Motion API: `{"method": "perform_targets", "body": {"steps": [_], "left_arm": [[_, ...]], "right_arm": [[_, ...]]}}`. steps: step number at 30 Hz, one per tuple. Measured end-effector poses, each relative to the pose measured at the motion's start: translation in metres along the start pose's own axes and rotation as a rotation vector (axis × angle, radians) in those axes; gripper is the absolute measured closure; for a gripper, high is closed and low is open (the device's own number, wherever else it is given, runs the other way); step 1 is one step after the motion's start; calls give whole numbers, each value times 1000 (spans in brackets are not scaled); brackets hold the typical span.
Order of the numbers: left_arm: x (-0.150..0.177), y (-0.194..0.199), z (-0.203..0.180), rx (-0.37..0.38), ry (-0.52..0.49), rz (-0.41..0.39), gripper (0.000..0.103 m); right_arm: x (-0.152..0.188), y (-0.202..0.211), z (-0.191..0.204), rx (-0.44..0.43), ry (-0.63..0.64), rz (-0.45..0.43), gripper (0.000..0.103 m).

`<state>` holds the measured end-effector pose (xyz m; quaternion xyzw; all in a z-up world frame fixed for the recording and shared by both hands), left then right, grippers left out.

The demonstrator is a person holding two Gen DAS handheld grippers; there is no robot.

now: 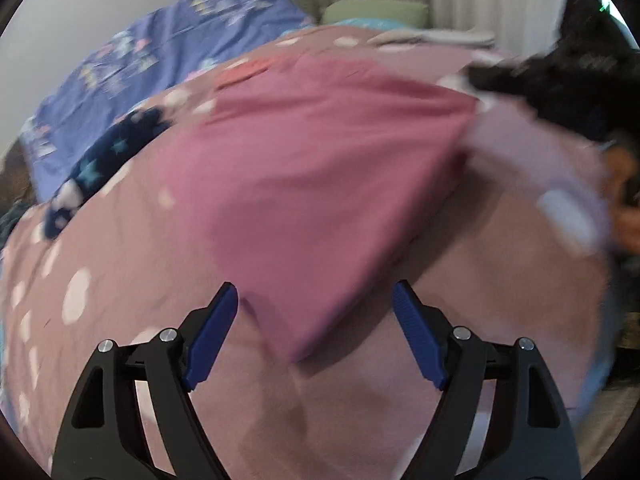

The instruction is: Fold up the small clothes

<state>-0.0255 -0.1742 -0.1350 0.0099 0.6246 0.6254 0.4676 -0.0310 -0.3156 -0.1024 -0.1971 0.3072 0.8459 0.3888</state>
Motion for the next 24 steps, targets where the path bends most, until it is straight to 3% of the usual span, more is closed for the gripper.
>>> {"method": "perform_targets", "body": {"steps": [2,6,10,11,12,16,20,24], "left_arm": [[6,-5,10,-65,16,-1,23],[6,-3,21,-51,80,-22,23],[9,-5,21,-44,96,-26,23],[10,-5,21,-44,99,-25,23],[11,-5,20,-44,102,-24,23],[21,-8,29,-63,144,-4,23],[34,-5,42,-18,229,2,23],[37,-5,41,-3,236,3,23]], "right_arm": [[1,7,-5,49,20,-10,98],[14,16,-14,177,130,24,96],[43,-4,-11,226,251,145,77],[48,-10,-10,239,278,158,76],[49,-15,-11,267,292,162,76],[48,-21,-38,403,214,176,103],[40,-1,-56,377,93,166,103],[21,4,-34,347,170,115,99]]}}
Point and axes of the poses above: each gripper's, at about its wrist camera, not at the fingertips, and y roughly against the way its jaws point, z to its left, x to its underside, the point moved 9 cm from there along -y, roughly the way its jaws point, and after that the axes turned 1 degree about -y, right-handed, at the moved point
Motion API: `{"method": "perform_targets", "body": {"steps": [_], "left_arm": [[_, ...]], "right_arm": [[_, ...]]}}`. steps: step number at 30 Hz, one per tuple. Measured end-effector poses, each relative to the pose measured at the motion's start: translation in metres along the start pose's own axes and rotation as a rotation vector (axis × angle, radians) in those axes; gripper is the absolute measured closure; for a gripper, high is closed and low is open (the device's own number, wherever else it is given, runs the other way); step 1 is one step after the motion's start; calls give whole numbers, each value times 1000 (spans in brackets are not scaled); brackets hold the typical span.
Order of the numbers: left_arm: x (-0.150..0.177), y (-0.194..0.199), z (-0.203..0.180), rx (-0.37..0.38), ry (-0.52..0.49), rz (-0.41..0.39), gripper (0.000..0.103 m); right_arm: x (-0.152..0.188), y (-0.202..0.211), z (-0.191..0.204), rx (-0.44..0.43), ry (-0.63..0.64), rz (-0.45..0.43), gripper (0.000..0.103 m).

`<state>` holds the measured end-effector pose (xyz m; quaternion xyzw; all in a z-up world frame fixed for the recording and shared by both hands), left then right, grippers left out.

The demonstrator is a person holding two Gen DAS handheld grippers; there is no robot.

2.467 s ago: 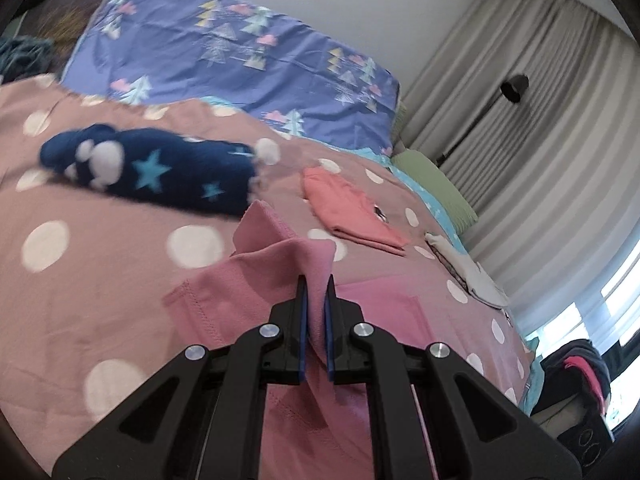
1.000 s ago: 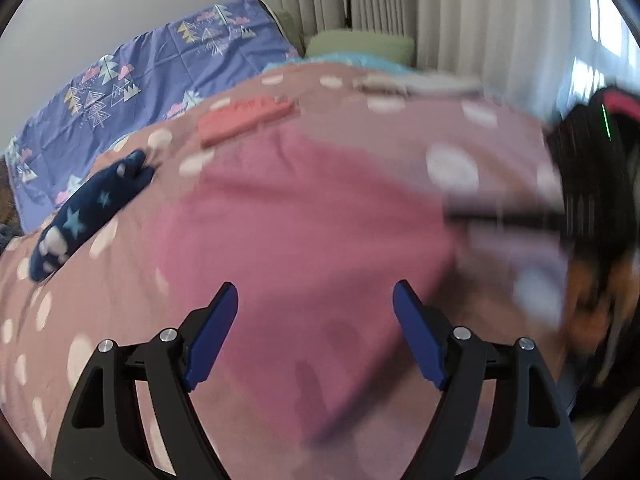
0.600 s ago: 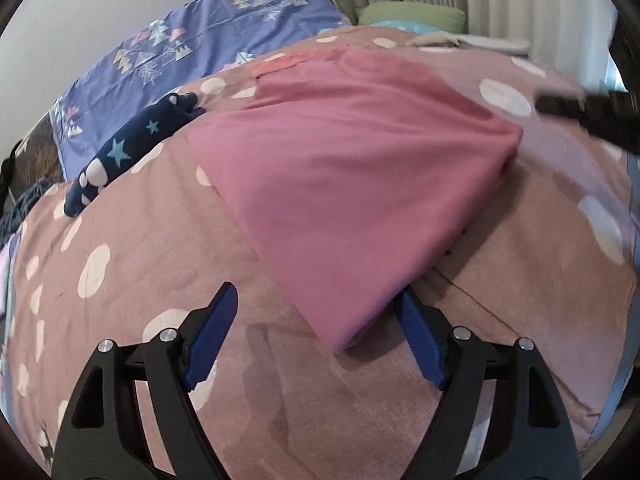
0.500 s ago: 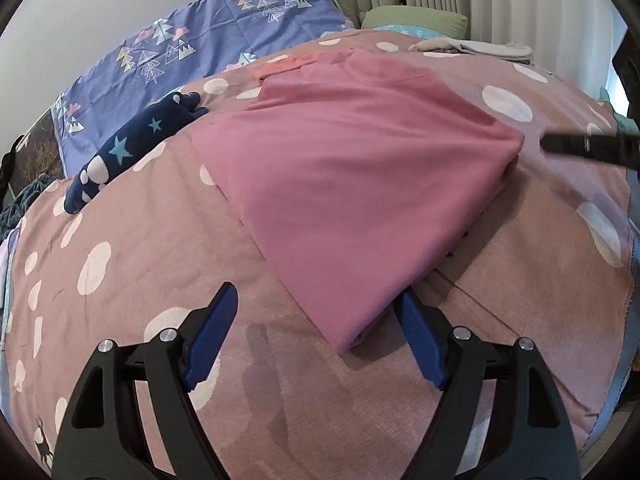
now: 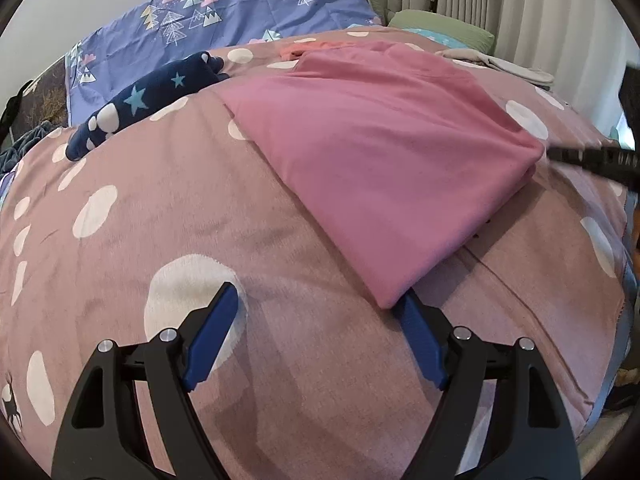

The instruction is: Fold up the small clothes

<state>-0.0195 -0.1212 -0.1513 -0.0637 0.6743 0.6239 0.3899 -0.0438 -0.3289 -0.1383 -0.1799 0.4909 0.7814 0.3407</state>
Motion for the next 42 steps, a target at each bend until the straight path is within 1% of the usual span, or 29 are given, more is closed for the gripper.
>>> {"method": "perform_targets", "body": {"steps": [2,3,4,5,6,7,8,9,11,12,13,14,15,16,17,19,20,23,25,27,29,31,33,34,35,36,39,40,42], "left_arm": [[0,-1,-1,-6,-2,1,23],[0,-1,-1,-8,0,0,23],[0,-1,-1,-7,2,-1,23],[1,-1,-1,-5,6,-1,23],[1,-1,0,-1,10,0,23],[2,-1,1,3,17,2,23],[3,-1,2,5,22,2,23],[4,0,3,8,27,2,23],[8,3,4,28,27,1,25],[9,5,2,51,21,-1,37],[10,9,-2,102,12,-3,58],[9,15,-8,176,10,-5,68],[6,22,-13,247,11,-11,84],[2,29,-17,293,4,-23,90],[-5,36,-20,311,-14,-50,90],[-22,42,-21,281,-41,-95,90],[-30,40,-21,264,-46,-110,89],[-56,16,-10,167,-28,-128,89],[-65,-4,-1,115,-14,-113,89],[-67,-20,2,114,10,-88,89],[-62,-30,5,136,40,-57,87],[-56,-34,3,150,28,-51,82],[-54,-32,1,155,12,-50,80],[-52,-31,-1,151,3,-47,79],[-51,-32,-1,147,-5,-45,79],[-50,-32,-3,144,-9,-43,79],[-49,-31,-4,142,-13,-41,79],[-48,-31,-3,148,-8,-43,79],[-48,-31,-5,155,-3,-42,79]], "right_arm": [[-13,1,24,-60,46,-32,98],[-18,-1,40,-88,83,-44,94],[-22,-4,49,-91,111,-50,80],[-23,-9,56,-77,141,-53,72],[-24,-20,58,-23,178,-50,67],[-23,-28,54,35,190,-34,91],[-20,-40,44,104,187,-7,99],[-12,-53,26,133,134,44,98],[-5,-57,11,56,8,77,98],[-5,-54,7,23,-22,77,98],[-7,-49,7,19,-14,71,98],[-7,-45,8,29,17,68,97],[-7,-42,9,33,50,75,96],[-11,-36,11,25,66,70,94],[-15,-32,14,8,65,58,92],[-33,-25,21,-36,55,23,85],[-45,-24,25,-42,57,2,84],[-76,-33,41,-53,106,-28,83],[-95,-48,50,-68,136,-24,75],[-112,-69,51,-64,137,-2,75],[-126,-86,48,-51,133,17,70],[-139,-105,43,-32,129,32,58],[-146,-123,39,-29,121,57,57],[-150,-134,37,-35,112,68,57],[-154,-144,39,-46,106,77,63],[-156,-150,40,-59,103,83,91],[-162,-153,44,-77,104,53,98],[-164,-150,37,-69,94,19,99],[-162,-166,11,-20,39,39,97]]}}
Point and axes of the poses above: each gripper's, at about its wrist camera, not at the fingertips, and y roughly against the way its jaws point, z to its left, x to its underside, the point moved 9 cm from there along -y, roughly the way its jaws point, and after that the axes turned 1 degree about -y, right-handed, at the moved point
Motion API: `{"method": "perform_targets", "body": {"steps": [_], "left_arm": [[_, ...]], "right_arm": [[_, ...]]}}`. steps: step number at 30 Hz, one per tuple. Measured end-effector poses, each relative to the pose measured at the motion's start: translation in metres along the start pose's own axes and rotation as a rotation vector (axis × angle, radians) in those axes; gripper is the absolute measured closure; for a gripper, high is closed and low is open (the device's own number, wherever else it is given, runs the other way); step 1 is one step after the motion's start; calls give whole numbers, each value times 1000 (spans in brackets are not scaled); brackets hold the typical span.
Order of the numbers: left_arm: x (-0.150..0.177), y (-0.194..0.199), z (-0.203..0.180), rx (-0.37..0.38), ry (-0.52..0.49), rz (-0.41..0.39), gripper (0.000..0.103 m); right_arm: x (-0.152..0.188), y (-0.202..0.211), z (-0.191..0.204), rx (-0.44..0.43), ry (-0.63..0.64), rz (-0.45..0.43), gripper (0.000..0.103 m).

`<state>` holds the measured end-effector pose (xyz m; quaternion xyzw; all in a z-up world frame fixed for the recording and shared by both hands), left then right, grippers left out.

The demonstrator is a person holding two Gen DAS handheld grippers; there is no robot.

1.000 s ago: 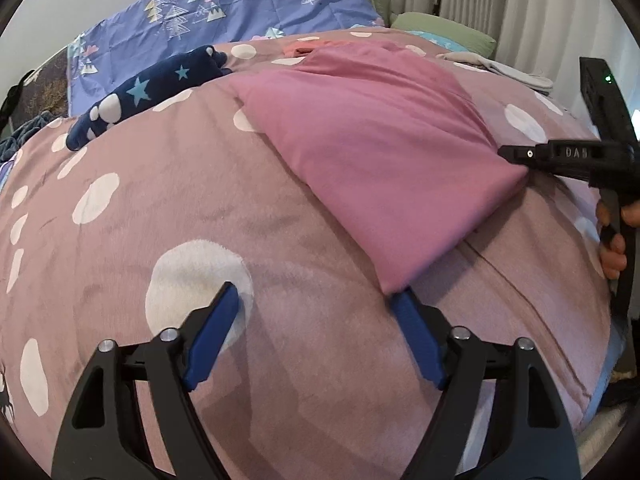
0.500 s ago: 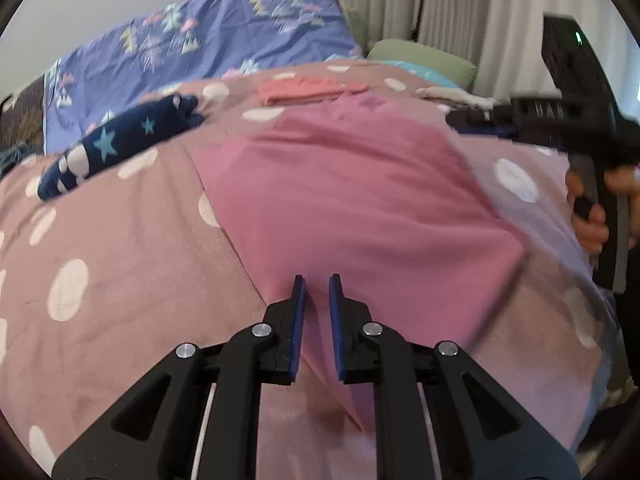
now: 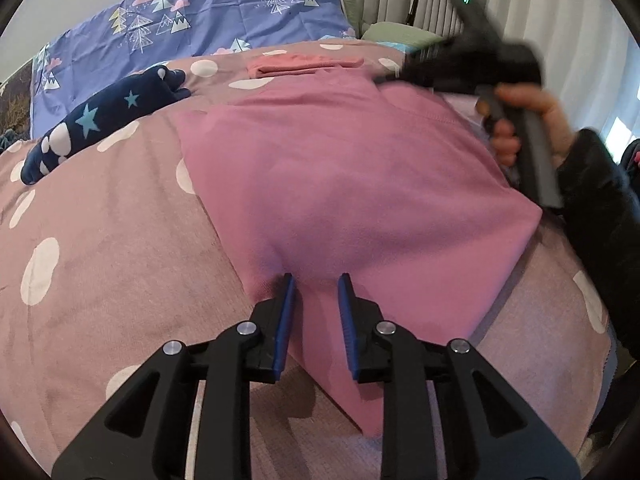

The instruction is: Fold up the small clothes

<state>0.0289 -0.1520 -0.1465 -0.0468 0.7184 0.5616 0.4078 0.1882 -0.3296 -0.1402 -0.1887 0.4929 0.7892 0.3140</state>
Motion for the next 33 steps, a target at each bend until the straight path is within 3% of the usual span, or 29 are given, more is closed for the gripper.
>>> {"method": "perform_targets", "body": {"steps": [3,6,8,12,14,15,17,18,20,21,22,24,28,33], "left_arm": [[0,-1,1,7,4,2,79],[-3,0,3,23,17,4,79],[-6,6,6,46,30,7,79],[-41,30,18,121,120,-92,79],[-62,33,26,132,154,-134,79],[-72,29,29,123,154,-147,79],[-90,9,42,80,142,-149,79],[-93,-6,52,47,144,-133,79],[-85,-49,88,-139,153,-28,77],[-77,-64,103,-217,158,15,55],[-74,-66,113,-213,215,-16,49],[-75,-59,119,-157,297,-27,49],[-78,-55,123,-123,348,-28,50],[-88,-64,146,-285,302,-17,50]], "right_arm": [[8,-10,-22,-82,-115,43,94],[-3,14,-14,-7,-33,-24,91],[-5,36,6,-33,5,-58,91],[25,68,71,-174,207,-61,91],[51,63,88,-117,338,-38,90],[65,51,84,-24,388,-18,90],[78,32,67,53,380,22,91],[82,26,59,43,352,23,92],[84,22,51,2,300,31,94],[82,23,49,-11,285,31,96],[81,21,49,-13,283,31,96],[82,20,48,-14,282,29,96],[83,21,49,-34,264,30,96],[85,26,48,-47,254,28,96]]}}
Point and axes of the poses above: each gripper's, at about its wrist camera, not at the fingertips, and y roughly against the way its jaws point, z to its left, x to its underside, the point moved 9 cm from there along -y, roughly the way its jaws point, and after that the axes turned 1 degree about -y, right-handed, at the moved point
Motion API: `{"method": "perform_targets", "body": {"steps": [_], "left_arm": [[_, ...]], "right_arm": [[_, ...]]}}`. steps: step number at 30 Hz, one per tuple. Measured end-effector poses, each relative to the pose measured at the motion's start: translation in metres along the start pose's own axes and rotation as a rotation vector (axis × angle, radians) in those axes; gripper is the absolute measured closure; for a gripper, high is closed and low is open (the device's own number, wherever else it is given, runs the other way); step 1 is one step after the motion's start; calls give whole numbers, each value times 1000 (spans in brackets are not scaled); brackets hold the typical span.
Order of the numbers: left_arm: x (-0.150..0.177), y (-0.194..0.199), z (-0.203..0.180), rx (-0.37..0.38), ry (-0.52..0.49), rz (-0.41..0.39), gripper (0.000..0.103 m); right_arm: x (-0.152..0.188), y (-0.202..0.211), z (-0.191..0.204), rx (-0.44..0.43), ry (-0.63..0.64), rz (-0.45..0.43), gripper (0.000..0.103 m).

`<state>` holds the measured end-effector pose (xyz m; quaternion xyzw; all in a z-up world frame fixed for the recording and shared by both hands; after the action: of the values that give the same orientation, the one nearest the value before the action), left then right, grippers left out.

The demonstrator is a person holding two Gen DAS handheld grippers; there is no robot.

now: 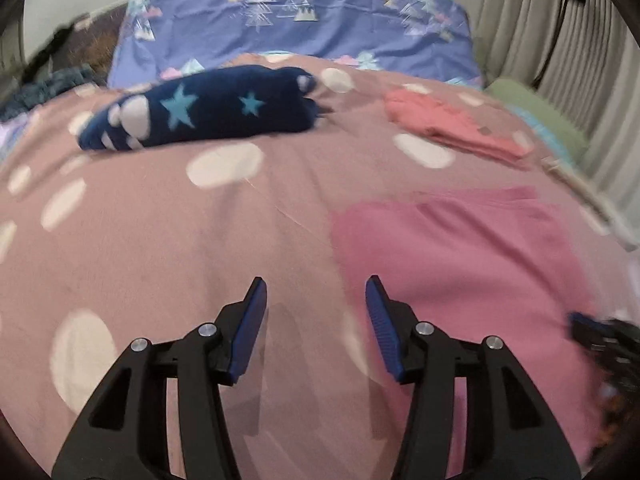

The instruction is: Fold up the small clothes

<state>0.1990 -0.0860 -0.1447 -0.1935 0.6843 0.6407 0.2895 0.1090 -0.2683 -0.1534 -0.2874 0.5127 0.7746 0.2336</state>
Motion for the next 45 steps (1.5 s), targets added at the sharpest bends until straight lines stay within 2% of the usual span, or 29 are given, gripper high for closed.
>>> {"method": "perform_targets", "body": {"steps": [1,2,5,9,10,11,12,14,16,20,22,26,29,31,33,39,41,43,45], "left_arm": [[1,-8,6,-54,-4,27,51],[2,-6,10,-34,18,36,51],[1,17,0,162,132,7,51],[9,63,-35,310,72,-72,51],[14,75,-47,383,60,-89,50],[22,81,-59,444,37,-81,50],[31,83,-69,470,4,-61,49],[59,74,-80,372,-119,-10,48],[73,69,-83,319,-179,-26,46],[77,68,-88,289,-217,-19,38],[77,66,-89,269,-236,-17,37],[70,66,-86,212,-251,-33,37],[69,75,-82,217,-223,-43,39],[70,82,-78,240,-205,-49,39],[72,83,-77,238,-199,-50,39],[75,83,-77,247,-169,-40,37],[80,79,-77,238,-173,-16,33],[89,70,-75,224,-175,33,24],[94,67,-73,233,-149,51,22]], "right_arm": [[0,0,0,0,0,0,96],[0,0,0,0,-1,1,96],[0,0,0,-2,-1,0,96],[-1,1,1,7,9,-5,96],[-2,3,1,11,10,-8,96],[-3,5,2,15,8,-11,96],[-4,11,4,21,-5,-18,96],[-5,23,6,20,-27,-34,96],[-2,38,13,11,-18,-48,95],[25,40,15,77,38,3,92],[37,33,9,86,24,26,92],[37,38,7,90,-5,20,92],[37,51,15,129,30,-14,89],[37,64,19,126,40,-42,83],[40,75,19,112,21,-56,83],[62,77,10,124,-9,-7,79],[72,70,2,117,-43,34,77],[76,68,-2,90,-79,37,76],[76,69,-2,87,-85,36,76]]}}
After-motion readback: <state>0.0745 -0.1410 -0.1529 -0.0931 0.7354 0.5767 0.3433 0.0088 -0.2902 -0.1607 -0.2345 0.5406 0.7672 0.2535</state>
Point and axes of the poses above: each gripper's, at about its wrist camera, not at the fingertips, and y roughly against the way its jaws point, z to its left, x to its underside, the point moved 9 cm from there along -y, roughly the way its jaws point, and after that the axes turned 1 degree about -y, right-handed, at the moved point
